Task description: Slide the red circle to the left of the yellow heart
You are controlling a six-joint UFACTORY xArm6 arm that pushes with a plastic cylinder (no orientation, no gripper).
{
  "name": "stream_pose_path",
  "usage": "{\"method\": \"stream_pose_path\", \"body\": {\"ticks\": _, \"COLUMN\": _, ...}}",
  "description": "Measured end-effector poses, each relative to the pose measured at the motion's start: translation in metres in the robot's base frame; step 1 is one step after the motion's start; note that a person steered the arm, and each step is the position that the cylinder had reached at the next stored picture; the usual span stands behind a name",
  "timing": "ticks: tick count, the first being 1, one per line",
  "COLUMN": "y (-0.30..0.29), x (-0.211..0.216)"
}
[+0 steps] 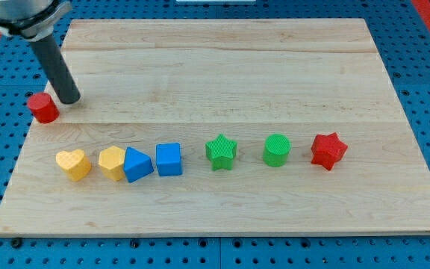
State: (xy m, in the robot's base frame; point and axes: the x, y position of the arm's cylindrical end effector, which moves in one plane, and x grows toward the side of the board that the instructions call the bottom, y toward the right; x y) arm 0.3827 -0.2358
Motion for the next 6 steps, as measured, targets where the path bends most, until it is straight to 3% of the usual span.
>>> {"method": "stream_pose_path", "body": {"ticks": 1, "y": -0.034, "x": -0.001}}
{"method": "stream_pose_path", "body": {"ticks": 2, "y": -0.052, "x": 0.03}}
{"method": "stream_pose_path", "body": {"ticks": 3, "y": -0.05, "x": 0.08}}
{"method": "stream_pose_path", "body": {"ticks": 6, "y": -0.054, "x": 0.127}}
